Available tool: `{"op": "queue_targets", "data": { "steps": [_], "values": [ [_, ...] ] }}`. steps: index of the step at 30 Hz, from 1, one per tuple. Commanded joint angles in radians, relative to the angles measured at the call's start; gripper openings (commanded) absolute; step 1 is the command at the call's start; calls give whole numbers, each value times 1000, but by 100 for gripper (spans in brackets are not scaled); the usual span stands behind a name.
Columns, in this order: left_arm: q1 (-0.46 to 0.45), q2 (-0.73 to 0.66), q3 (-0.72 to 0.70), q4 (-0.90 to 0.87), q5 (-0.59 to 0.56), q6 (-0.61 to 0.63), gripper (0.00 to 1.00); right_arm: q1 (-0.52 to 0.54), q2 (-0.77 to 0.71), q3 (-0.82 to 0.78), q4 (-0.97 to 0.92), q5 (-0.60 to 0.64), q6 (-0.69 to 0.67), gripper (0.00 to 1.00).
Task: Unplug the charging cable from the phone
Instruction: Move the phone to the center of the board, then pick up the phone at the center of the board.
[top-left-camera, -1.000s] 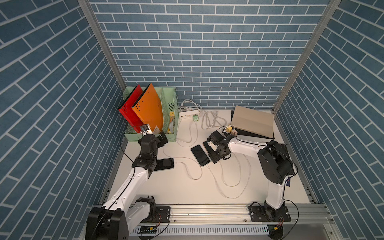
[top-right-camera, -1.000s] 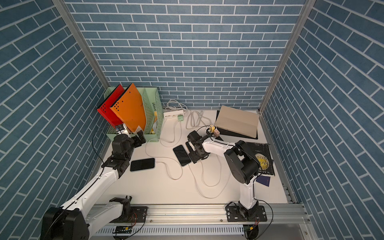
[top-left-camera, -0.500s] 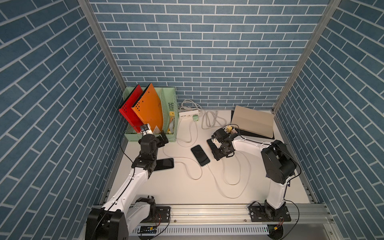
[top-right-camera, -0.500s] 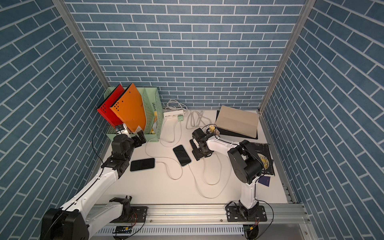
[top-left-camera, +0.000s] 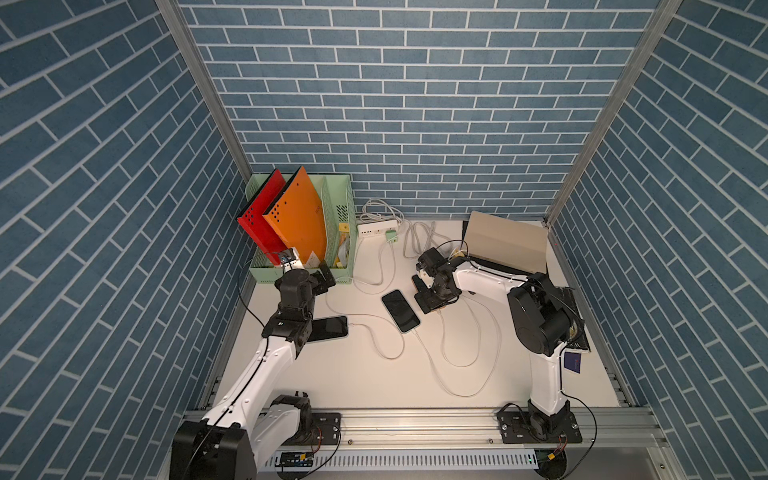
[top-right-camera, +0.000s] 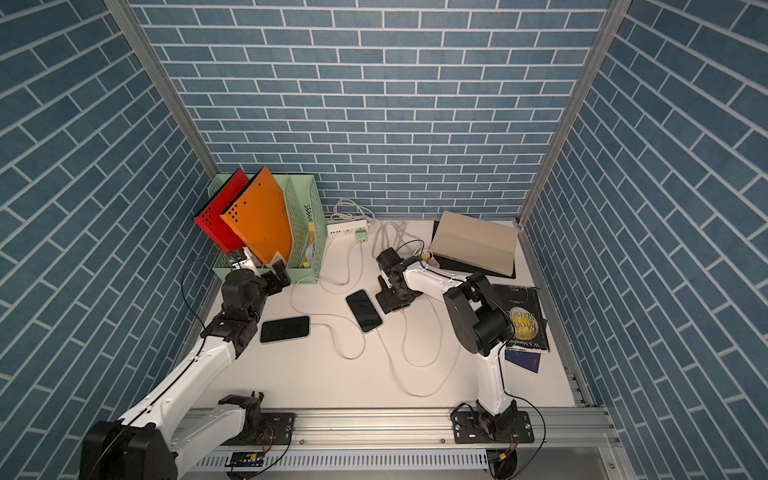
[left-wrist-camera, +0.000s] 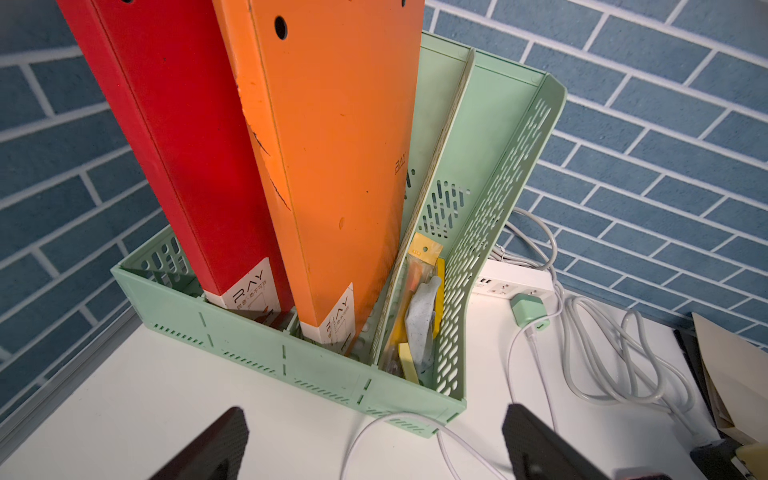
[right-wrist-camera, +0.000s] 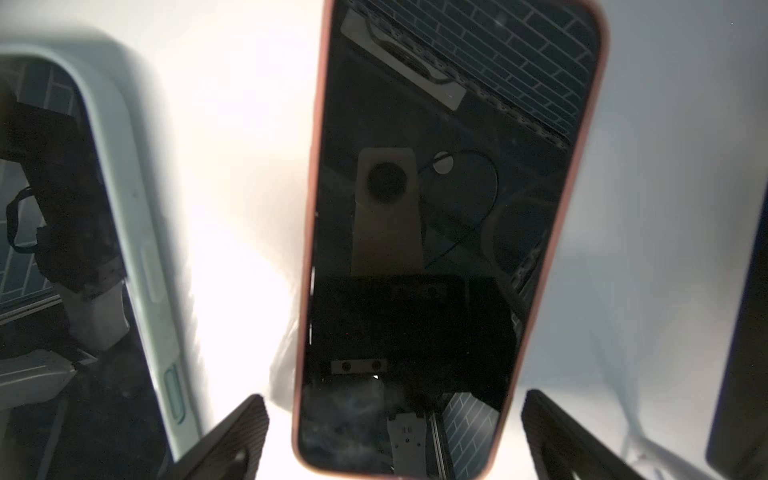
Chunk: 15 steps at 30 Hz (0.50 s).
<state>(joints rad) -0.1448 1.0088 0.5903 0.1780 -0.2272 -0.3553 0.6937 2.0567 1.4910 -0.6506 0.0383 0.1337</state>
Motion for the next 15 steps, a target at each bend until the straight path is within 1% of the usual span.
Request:
{"op": "queue_targets", "data": {
  "steps": [1,5,9,11,15],
  "values": [
    [-4,-13,-12,-12,-18,2,100,0,53,80,-52,9,2,99],
    [-4,-15,-15,-12,-24,3,100,-1,104,158,-75,47,24,100],
    [-4,-19,-20,-12,-21,4,100,-3,131,203,-87,46,36,99],
    [-4,-23,-20,-12,-22,4,100,-3,164,211,-89,47,41,97],
    [-4,-22,-22,-9,-23,5,100,-3,171,208,-89,60,47,90]
  ]
}}
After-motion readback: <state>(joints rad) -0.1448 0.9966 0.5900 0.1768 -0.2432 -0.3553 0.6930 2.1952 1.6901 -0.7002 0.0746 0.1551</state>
